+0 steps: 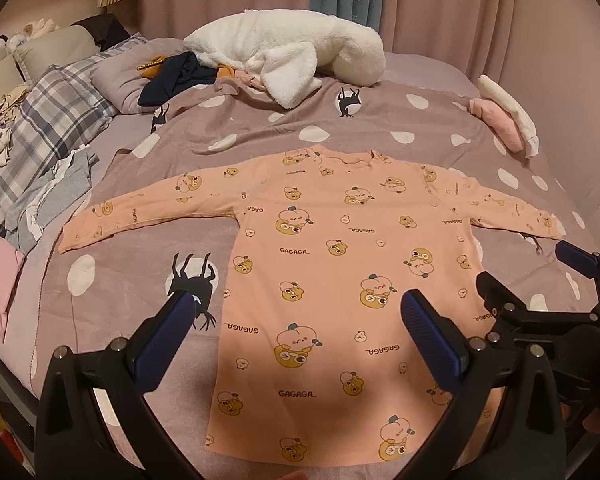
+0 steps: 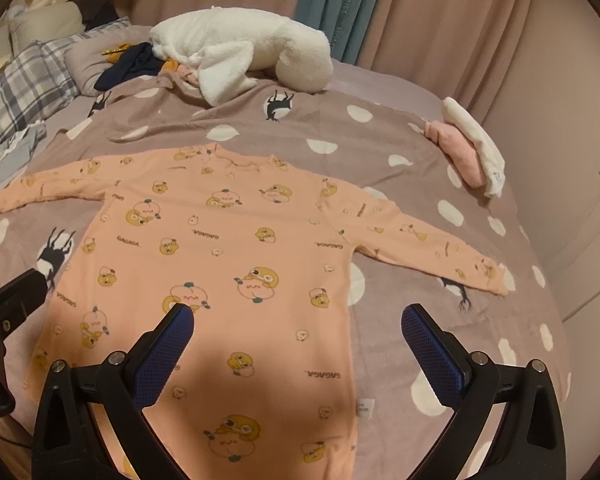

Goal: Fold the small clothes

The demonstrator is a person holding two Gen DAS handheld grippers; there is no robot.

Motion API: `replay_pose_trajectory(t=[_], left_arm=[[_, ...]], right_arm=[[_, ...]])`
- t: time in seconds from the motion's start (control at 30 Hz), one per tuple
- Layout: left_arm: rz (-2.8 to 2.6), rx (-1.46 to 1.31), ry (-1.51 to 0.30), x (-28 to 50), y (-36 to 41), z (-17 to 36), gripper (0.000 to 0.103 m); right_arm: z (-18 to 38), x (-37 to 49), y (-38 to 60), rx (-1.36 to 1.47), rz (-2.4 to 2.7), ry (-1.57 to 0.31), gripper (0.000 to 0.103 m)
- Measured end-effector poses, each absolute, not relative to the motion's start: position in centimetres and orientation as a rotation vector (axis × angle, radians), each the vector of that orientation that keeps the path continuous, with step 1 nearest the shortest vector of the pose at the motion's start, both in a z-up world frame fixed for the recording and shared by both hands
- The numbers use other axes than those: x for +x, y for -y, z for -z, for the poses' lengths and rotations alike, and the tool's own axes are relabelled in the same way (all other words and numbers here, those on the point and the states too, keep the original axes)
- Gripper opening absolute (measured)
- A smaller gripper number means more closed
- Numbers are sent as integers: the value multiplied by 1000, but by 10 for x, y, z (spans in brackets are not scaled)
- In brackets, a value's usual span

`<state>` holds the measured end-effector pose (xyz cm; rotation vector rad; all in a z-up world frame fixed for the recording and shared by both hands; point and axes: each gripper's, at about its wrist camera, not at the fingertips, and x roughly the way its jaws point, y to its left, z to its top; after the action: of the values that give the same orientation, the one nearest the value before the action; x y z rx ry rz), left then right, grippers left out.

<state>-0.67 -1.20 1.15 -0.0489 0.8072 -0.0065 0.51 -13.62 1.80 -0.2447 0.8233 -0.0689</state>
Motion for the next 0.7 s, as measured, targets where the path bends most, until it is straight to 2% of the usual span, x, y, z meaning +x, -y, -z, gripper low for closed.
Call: replay_pose_trajectory(t=[0.7], left_arm=[[17, -11, -780, -16, 9, -14, 103]], right_arm=[[-17, 8, 126, -216, 5, -826, 103]])
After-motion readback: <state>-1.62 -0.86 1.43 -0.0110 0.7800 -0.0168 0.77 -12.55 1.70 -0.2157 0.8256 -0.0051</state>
